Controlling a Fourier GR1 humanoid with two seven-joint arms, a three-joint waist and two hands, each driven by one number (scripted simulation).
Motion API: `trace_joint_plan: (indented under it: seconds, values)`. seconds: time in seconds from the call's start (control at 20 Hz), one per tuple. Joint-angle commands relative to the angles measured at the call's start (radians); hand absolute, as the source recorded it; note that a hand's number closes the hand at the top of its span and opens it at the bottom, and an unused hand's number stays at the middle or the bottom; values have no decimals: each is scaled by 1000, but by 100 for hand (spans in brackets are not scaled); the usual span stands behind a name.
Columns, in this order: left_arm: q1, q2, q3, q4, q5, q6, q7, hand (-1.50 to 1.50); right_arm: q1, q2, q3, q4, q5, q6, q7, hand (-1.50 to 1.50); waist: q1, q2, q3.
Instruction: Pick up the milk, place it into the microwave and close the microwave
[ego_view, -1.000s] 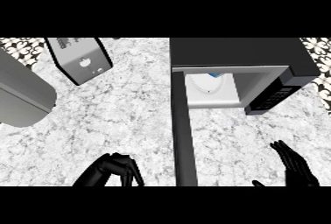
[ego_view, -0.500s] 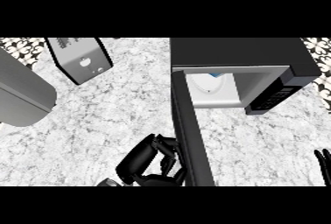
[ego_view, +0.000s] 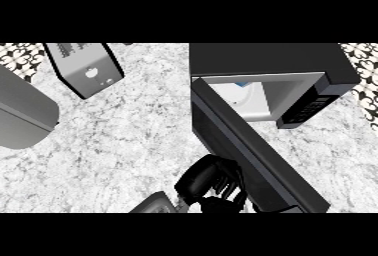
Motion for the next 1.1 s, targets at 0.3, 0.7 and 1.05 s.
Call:
trace_joint_plan:
  seconds: [0.3,0.7,1.05]
  values:
    - [-227,-6,-215,160,284,156,40,-150,-53,-50,41,-104,-70,75,94,-150,-80,17,-2]
    - [-329,-6,-150,123,454,200,-96,150,-122,-110,63,-175,-117,122,152,-150,-158,40,-6]
    - [-451,-6,-104,192,549,235,-114,150,-141,-157,48,-224,-163,155,178,-150,-235,50,-4]
